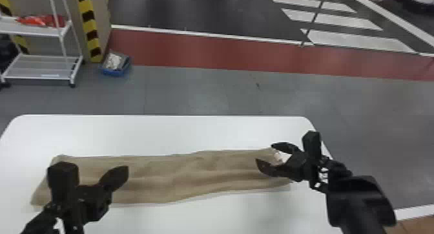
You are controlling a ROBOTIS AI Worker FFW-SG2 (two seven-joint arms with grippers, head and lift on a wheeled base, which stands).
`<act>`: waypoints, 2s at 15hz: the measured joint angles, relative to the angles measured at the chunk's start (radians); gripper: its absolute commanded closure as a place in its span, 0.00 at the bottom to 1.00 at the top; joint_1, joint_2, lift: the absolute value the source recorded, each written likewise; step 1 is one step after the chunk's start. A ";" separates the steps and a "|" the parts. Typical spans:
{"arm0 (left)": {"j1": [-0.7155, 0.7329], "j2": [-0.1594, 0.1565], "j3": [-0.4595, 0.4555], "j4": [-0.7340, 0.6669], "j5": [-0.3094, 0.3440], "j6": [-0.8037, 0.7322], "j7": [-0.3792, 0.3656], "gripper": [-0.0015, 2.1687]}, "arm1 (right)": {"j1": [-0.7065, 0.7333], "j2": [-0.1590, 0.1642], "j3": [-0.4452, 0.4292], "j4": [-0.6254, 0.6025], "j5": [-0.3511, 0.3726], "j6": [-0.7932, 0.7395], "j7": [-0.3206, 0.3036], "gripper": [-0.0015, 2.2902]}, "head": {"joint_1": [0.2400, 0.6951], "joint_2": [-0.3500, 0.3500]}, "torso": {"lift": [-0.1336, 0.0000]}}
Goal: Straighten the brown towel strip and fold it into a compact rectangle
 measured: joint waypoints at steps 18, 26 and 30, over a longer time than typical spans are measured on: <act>-0.050 0.071 0.230 0.194 0.049 -0.033 -0.043 0.46 | 0.101 -0.076 -0.156 0.122 -0.080 -0.174 -0.021 0.17 | 1.00 0.31 | 1.00; -0.013 0.085 0.293 0.156 0.059 0.071 -0.107 0.29 | 0.115 -0.087 -0.156 0.133 -0.091 -0.189 -0.020 0.17 | 1.00 0.32 | 1.00; 0.001 0.087 0.297 0.136 0.051 0.115 -0.106 0.29 | 0.119 -0.090 -0.156 0.135 -0.099 -0.198 -0.018 0.17 | 1.00 0.32 | 1.00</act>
